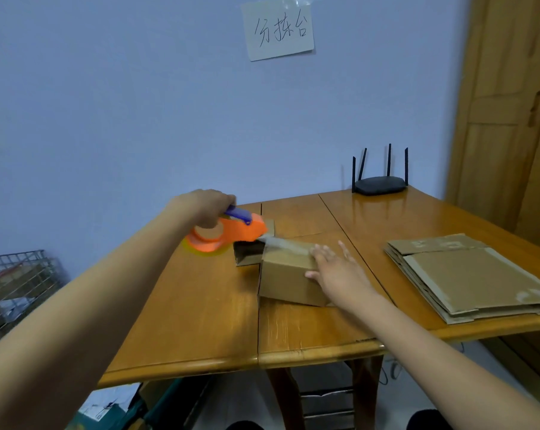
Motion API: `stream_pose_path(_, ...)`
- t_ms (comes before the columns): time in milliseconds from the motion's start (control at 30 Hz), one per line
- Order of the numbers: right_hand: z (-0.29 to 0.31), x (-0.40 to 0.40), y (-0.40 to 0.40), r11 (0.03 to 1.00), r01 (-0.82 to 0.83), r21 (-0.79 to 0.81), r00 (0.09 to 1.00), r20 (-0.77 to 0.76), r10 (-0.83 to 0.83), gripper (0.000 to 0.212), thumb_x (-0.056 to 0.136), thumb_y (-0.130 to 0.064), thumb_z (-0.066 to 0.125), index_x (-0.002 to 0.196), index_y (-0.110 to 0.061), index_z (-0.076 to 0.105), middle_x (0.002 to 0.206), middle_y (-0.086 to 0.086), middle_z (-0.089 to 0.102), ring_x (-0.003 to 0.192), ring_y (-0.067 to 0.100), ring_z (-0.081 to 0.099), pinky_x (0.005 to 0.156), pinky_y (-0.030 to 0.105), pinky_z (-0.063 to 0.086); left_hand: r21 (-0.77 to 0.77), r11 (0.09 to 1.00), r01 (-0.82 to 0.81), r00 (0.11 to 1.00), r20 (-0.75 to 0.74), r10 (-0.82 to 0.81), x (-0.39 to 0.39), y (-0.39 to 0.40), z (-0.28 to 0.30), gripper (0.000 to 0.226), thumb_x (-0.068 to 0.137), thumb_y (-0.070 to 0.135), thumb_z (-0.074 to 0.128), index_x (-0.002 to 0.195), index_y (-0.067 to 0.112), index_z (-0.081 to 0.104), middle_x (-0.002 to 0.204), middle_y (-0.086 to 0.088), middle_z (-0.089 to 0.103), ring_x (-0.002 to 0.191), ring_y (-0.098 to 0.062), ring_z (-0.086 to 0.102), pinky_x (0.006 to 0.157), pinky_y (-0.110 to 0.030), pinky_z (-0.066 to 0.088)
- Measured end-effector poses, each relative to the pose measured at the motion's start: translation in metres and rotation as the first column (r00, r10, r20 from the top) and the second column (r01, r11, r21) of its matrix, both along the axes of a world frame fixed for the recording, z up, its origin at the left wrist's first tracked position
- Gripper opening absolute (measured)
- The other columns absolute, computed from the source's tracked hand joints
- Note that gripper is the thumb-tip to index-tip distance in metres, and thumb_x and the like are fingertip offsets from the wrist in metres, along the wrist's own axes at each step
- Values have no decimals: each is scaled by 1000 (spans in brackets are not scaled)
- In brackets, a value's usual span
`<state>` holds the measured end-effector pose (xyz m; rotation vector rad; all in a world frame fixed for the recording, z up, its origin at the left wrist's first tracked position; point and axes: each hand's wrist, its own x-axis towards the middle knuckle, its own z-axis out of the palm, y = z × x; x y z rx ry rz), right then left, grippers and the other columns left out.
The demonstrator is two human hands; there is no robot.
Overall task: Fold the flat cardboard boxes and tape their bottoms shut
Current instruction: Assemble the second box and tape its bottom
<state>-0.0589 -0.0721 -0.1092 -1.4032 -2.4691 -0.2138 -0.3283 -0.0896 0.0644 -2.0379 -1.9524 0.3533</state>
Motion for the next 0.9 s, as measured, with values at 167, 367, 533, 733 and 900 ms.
stream_pose_path(167, -1, -11, 2, 999, -46, -29, 998, -45, 45, 58, 106, -42, 32, 155, -12, 25, 163, 8, 25, 151, 19, 20, 124, 39, -5, 58, 997, -53, 995, 86, 48, -47, -13, 5, 47, 79, -5, 44, 115, 25, 48, 97, -1, 55, 88, -27, 54, 75, -39, 47)
stream_pose_path(367, 1, -4, 6, 999, -35, -16, 999, -35, 35, 55, 105, -43, 33, 154, -19, 27, 163, 2, 25, 151, 18, 20, 124, 48, -4, 118, 991, -62, 993, 105, 50, -64, -11, -19, 46, 82, -4, 45, 119, 23, 45, 97, -2, 52, 86, -26, 51, 70, -32, 36)
stream_pose_path(533, 4, -3, 6, 997, -60, -54, 995, -78, 56, 56, 106, -41, 35, 156, -21, 21, 164, 1, 21, 152, 19, 15, 123, 52, -4, 147, 987, -67, 981, 191, 39, -77, -8, -30, 49, 80, -6, 46, 121, 21, 46, 97, -2, 53, 86, -26, 52, 70, -32, 38)
stream_pose_path(733, 13, 8, 18, 995, -103, -20, 993, -60, 101, 59, 105, -43, 36, 158, -33, 11, 164, -4, 23, 151, 16, 21, 124, 49, 1, 155, 986, -55, 964, 265, 12, -79, -4, -35, 48, 81, -8, 47, 119, 22, 45, 102, -6, 57, 89, -26, 54, 69, -32, 40)
stream_pose_path(900, 16, 22, 28, 994, -105, -42, 994, -31, 103, 61, 106, -37, 40, 158, -36, 8, 166, -1, 16, 151, 16, 17, 124, 48, 0, 155, 987, -47, 952, 308, -3, -74, -1, -46, 48, 80, -9, 46, 117, 20, 46, 101, -6, 55, 89, -27, 53, 68, -31, 37)
